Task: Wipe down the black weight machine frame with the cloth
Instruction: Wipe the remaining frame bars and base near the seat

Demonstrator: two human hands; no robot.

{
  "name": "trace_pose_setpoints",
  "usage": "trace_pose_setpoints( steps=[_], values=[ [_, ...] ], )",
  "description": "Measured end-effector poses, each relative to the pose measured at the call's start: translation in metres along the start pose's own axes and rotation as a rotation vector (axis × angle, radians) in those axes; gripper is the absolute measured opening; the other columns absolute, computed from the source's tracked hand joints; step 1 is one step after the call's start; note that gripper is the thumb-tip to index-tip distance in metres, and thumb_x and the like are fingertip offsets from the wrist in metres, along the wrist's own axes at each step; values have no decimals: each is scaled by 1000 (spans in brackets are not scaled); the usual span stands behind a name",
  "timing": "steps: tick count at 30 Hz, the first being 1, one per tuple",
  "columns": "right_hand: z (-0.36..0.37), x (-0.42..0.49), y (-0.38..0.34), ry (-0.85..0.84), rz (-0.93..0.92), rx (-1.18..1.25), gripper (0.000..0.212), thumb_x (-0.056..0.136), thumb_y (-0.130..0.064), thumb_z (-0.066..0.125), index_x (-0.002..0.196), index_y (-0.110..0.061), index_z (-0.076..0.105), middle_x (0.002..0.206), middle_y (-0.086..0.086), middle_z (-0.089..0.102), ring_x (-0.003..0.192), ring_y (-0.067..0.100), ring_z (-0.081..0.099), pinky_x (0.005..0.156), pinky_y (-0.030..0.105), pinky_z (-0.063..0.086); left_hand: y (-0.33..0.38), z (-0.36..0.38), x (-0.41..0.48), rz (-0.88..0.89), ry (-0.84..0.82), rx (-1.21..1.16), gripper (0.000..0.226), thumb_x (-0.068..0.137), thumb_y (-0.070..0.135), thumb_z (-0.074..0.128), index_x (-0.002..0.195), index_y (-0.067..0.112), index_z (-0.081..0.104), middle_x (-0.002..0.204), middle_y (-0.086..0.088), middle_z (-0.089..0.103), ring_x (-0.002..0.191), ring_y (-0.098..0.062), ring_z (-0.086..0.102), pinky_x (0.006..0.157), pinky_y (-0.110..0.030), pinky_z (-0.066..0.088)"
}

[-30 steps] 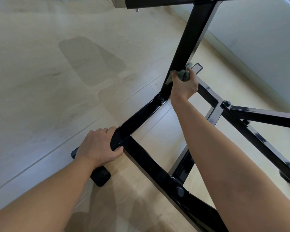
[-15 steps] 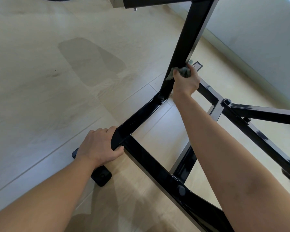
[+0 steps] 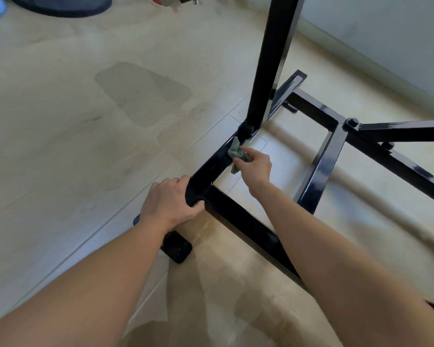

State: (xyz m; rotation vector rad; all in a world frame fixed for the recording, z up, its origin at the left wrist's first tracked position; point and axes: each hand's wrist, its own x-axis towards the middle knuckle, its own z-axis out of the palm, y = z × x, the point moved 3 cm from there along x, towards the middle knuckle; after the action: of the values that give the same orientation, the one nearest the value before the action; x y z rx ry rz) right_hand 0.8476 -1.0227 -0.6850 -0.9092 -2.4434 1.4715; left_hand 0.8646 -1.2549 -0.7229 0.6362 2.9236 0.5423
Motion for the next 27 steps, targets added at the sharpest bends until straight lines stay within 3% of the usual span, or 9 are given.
trace_pose_setpoints(
  steps=[1,3,5,9,14,18,23,27],
  values=[
    [4,-14,0,-11,-39,-49,39,88,-8,74,126,-18,70,100,2,72,74,5,66,70,7,50,0,0,0,4,2,14,69,76,76,33,121,29,55,91,6,64,85,-20,58,81,-40,48],
    [12,-41,3,-73,-142,-181,37,89,-13,74,125,-20,71,110,5,74,95,17,69,95,25,53,2,-2,-1,-1,13,63,70,76,77,32,121,29,57,94,6,66,89,-20,60,82,-40,47],
    [17,-71,8,-173,-296,-353,33,93,-14,69,125,-20,72,121,4,72,111,23,66,104,34,49,3,-5,-3,-16,36,140,70,76,78,33,119,30,58,98,5,68,94,-22,62,83,-40,45],
    [3,-117,14,-231,-559,-549,27,98,-11,62,121,-16,74,129,2,67,116,25,62,100,35,48,8,-10,-10,-40,51,273,71,79,79,31,124,29,54,105,1,70,99,-25,62,83,-42,42],
    [-38,-140,37,-242,-528,-701,29,100,-13,58,125,-18,72,136,2,63,121,26,59,101,34,45,9,-10,-19,-100,-89,284,76,90,81,23,147,31,28,120,-5,66,105,-30,62,83,-43,44],
    [-57,-141,33,-194,-447,-595,27,97,-13,61,122,-16,73,123,3,70,112,25,63,99,38,49,-1,-12,-32,-96,-217,112,80,93,74,40,154,28,16,134,-7,59,113,-32,61,78,-40,48],
    [-43,-117,-5,-23,-366,-334,35,98,-17,62,133,-17,66,127,1,67,113,19,60,97,21,40,-10,-13,-37,-99,-256,61,82,93,70,46,156,33,9,143,-7,52,121,-32,57,85,-43,50],
    [-20,-93,-31,-55,-330,-113,48,98,-3,58,144,-14,54,149,-1,51,136,16,47,119,28,31,-6,-7,-38,-125,-231,-52,75,95,57,52,154,33,11,136,-6,53,112,-31,60,86,-44,52]
  ],
)
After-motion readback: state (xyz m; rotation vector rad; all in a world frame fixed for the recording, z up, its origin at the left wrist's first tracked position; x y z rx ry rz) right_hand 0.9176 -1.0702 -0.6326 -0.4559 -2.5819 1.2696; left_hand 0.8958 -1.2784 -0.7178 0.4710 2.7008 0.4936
